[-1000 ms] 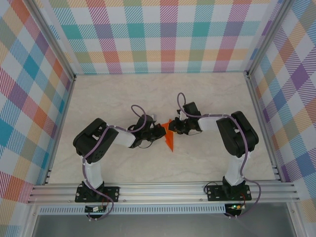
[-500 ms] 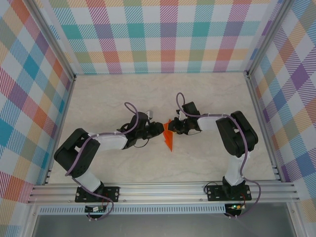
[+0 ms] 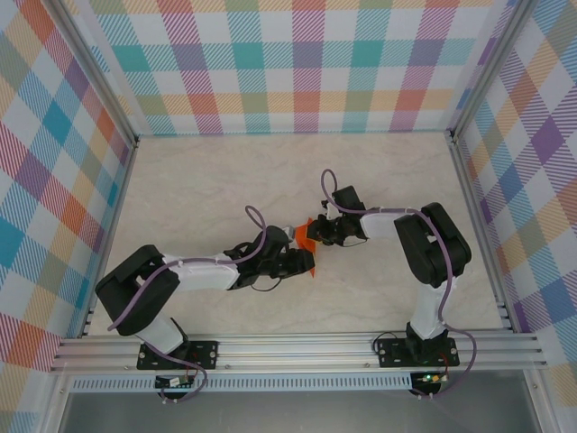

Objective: Fold a paper plane with a square sheet of paper (fold left side to right side)
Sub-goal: Fold the wing for the fifth time at the center of the table.

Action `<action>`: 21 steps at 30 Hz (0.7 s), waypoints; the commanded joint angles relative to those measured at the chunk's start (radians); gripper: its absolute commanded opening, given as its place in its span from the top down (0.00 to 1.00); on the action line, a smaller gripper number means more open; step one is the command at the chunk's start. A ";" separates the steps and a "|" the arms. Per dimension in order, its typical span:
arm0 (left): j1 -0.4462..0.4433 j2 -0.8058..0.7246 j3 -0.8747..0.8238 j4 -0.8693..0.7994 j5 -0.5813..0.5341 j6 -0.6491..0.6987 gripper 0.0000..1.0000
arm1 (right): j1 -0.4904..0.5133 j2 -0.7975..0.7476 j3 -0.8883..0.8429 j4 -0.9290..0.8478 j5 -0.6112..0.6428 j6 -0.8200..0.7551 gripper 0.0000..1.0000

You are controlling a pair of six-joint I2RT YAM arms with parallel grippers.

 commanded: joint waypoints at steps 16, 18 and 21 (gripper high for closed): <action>-0.036 0.088 0.061 0.027 0.007 -0.046 0.63 | 0.004 0.055 -0.013 -0.127 0.076 -0.031 0.83; -0.037 0.096 0.065 0.025 0.008 -0.047 0.64 | 0.003 0.055 -0.013 -0.128 0.079 -0.031 0.83; -0.040 0.105 0.070 0.025 0.006 -0.049 0.65 | 0.003 0.057 -0.013 -0.129 0.078 -0.032 0.83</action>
